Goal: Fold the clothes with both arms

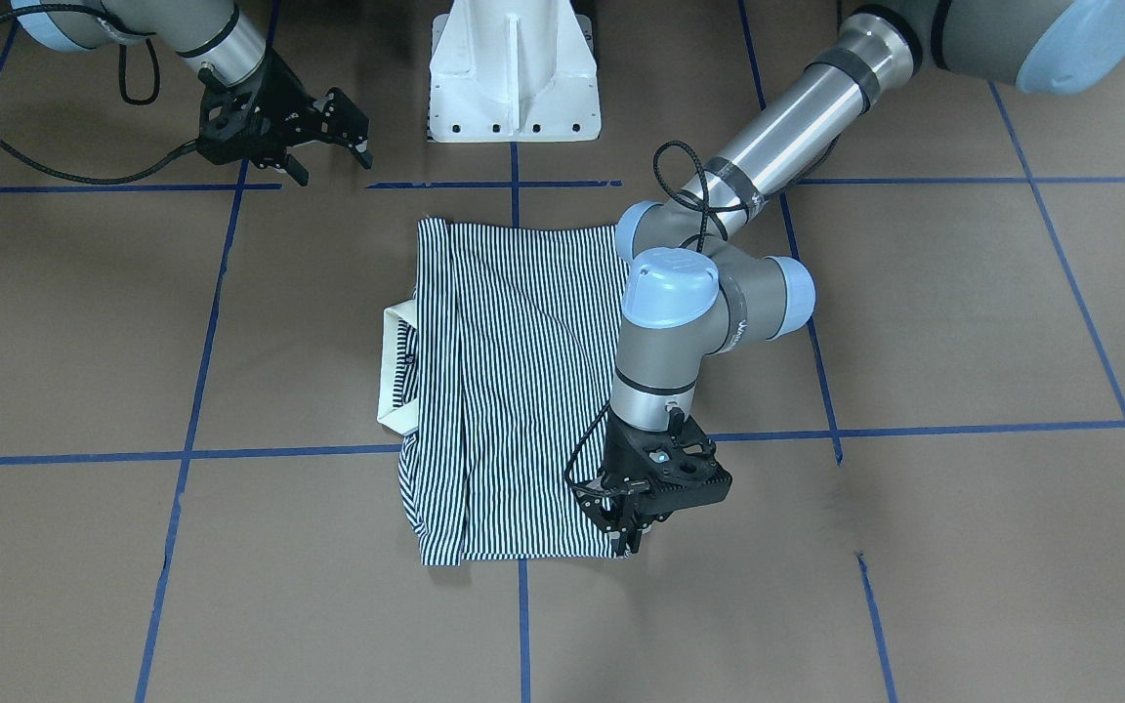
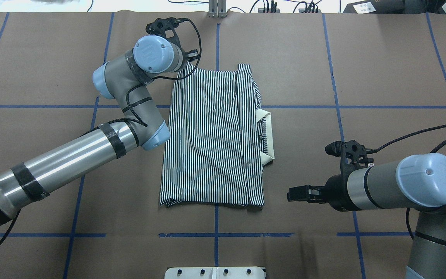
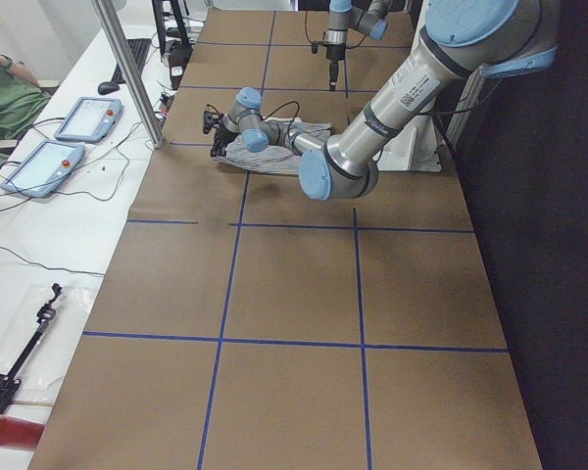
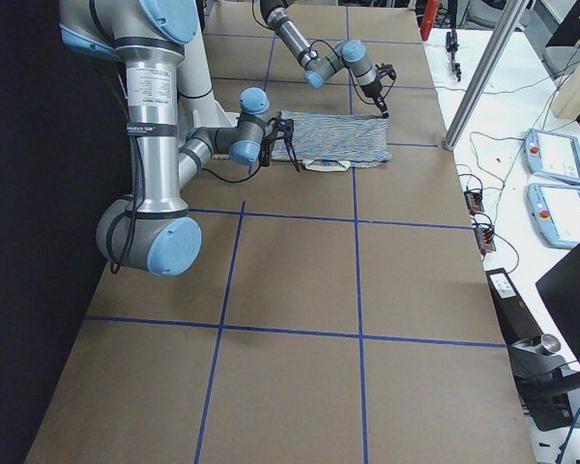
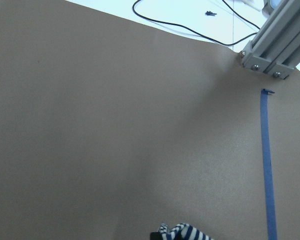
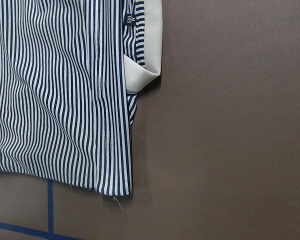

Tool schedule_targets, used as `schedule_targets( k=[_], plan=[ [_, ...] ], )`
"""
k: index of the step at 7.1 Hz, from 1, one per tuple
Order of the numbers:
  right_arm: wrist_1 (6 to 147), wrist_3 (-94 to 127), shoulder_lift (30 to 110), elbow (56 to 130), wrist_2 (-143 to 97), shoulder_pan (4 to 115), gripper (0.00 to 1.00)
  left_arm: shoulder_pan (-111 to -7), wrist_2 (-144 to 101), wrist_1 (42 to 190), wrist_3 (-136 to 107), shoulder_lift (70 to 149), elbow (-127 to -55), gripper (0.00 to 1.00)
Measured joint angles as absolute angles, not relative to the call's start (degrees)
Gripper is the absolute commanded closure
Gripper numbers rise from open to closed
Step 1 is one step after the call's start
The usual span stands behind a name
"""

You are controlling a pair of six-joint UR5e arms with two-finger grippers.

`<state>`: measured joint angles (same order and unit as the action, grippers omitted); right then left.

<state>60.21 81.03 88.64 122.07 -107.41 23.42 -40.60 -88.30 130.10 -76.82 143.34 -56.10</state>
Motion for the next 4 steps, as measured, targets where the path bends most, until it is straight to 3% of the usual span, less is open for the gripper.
schedule_targets(
  k=[2,4],
  plan=[
    [60.8,80.5,88.5,121.4,-106.4,23.5,0.00,-42.9,-92.3,129.9,-74.2,143.6,-57.2,0.00],
    [66.8,79.7,83.9,119.7,-104.9,23.5,0.00,-44.3,-98.3,124.4,-71.7,138.7,-66.3,0.00]
  ],
)
